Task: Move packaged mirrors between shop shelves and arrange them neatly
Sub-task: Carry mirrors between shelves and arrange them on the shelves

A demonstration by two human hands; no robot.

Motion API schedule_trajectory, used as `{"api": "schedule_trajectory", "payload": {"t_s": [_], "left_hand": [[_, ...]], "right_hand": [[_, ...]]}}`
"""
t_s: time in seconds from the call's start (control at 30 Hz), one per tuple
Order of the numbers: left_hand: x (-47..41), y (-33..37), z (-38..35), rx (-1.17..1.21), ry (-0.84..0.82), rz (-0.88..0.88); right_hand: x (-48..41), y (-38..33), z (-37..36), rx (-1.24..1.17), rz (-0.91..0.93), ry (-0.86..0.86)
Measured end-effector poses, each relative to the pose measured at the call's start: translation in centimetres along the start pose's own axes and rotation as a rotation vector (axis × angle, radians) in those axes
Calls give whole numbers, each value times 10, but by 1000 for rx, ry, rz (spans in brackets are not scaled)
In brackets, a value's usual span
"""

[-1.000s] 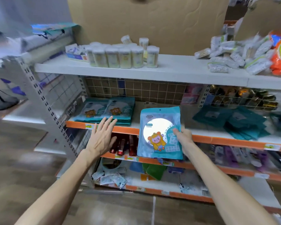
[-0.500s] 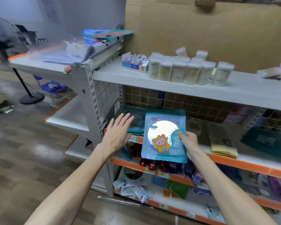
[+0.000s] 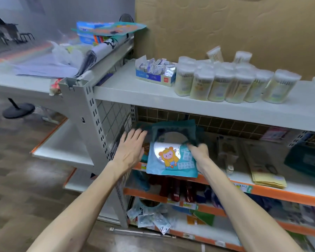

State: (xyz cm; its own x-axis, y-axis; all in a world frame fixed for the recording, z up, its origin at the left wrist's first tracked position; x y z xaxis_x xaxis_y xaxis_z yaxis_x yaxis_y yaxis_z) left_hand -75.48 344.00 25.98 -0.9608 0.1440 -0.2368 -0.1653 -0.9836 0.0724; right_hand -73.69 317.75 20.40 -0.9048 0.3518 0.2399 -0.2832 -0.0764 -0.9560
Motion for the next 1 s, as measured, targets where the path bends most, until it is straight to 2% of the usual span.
{"api": "schedule_trajectory", "payload": {"t_s": [0.17, 0.27, 0.47, 0.57, 0.73, 0.87, 1.0], "left_hand": [[-38, -16, -9, 5, 11, 28], [-49, -18, -15, 23, -9, -15], [-70, -18, -29, 8, -33, -15], [-76, -22, -30, 68, 25, -3], [-74, -28, -35, 103, 118, 38], [-72, -38, -45, 83, 84, 68], [-73, -34, -52, 5, -59, 49]], "right_hand": [[-44, 0, -53, 37, -111, -88], [-61, 6, -78, 71, -126, -146], [-70, 10, -107, 140, -178, -167], [-72, 8, -117, 217, -103, -222], [-84, -5, -140, 434, 51, -103], [-74, -6, -153, 734, 200, -47], [-65, -4, -158, 899, 305, -20]]}}
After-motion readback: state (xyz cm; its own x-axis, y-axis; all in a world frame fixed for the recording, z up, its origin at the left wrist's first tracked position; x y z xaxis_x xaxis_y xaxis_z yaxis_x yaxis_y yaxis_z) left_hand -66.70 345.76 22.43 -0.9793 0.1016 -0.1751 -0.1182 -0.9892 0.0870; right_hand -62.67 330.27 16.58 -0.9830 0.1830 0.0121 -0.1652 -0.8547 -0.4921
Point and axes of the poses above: each hand's wrist, its own x-axis away from the middle knuckle, its own z-axis out of the back of the hand, y = z × x, the point moved 4 cm from there along -x, towards the middle knuckle, and after that the axes turned 10 degrees about z, right-handed, at the moved point
